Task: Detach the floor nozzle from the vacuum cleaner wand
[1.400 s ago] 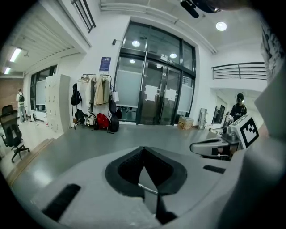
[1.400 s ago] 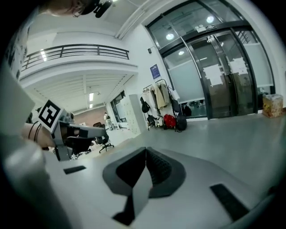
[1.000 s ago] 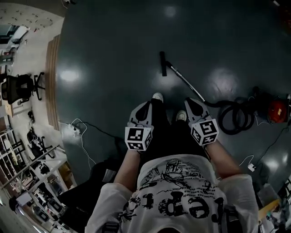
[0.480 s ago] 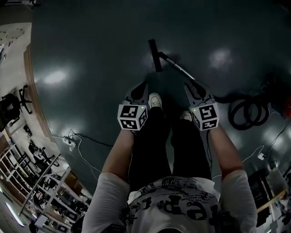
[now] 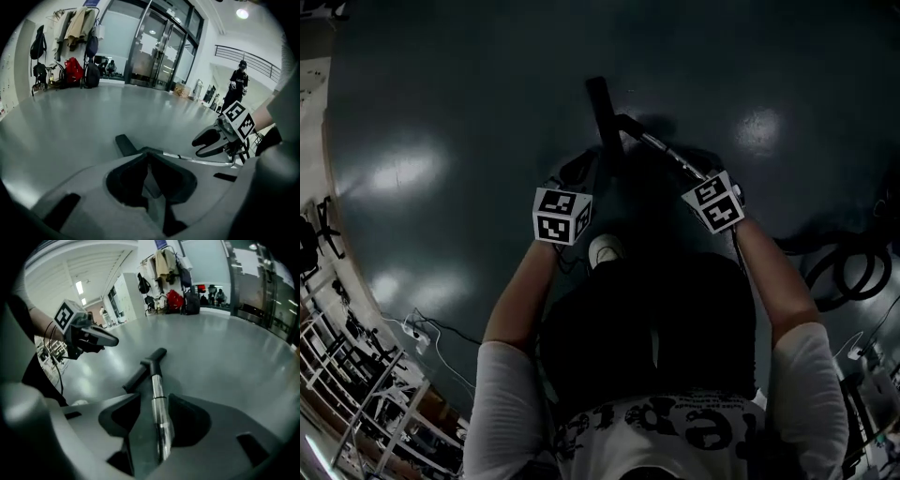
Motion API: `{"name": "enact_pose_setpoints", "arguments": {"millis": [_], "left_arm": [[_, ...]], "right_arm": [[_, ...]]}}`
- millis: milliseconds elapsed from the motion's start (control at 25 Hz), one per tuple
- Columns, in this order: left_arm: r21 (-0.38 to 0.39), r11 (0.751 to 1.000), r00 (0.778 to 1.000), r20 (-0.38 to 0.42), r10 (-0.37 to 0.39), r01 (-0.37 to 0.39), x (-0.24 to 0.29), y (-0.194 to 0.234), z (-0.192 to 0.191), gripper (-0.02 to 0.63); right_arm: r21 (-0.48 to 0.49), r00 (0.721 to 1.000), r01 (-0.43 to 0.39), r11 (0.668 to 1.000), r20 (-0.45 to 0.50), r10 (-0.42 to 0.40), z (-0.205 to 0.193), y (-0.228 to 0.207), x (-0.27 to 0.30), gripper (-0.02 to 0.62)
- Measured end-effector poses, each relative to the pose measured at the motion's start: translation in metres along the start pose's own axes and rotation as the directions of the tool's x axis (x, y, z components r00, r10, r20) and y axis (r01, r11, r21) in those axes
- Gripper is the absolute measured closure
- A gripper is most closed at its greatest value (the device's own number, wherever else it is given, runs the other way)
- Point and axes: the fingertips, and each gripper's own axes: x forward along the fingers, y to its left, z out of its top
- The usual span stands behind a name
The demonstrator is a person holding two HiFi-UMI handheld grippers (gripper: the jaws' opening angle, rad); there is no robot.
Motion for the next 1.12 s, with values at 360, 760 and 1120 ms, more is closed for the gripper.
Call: {"name": "enact_pose_setpoints", "arguments": {"millis": [360, 760, 1120], "left_arm": [[-0.033, 0.999, 0.997, -0.063, -0.043, 0.041, 0.055, -0.003, -0.063, 0.544], [-0.103, 0.994, 0.991, -0.129, -0.043, 0.030, 0.064, 0.009, -0.079, 0.264], [-0.094, 0.985, 0.985, -0.079, -0.152, 0.144, 0.070, -0.020, -0.037, 0.186]], "right_arm": [[-0.174, 0.981, -0.037, 0.984, -0.196, 0.002, -0.050, -0.016, 0.084, 0.421], [-0.140, 0.991, 0.008, 0.990, -0.130, -0.026, -0.050, -0.017, 0.097, 0.417], [-0.194, 0.997, 0.050, 0.980, 0.064, -0.038, 0.005, -0.019, 0.019, 0.419]]}}
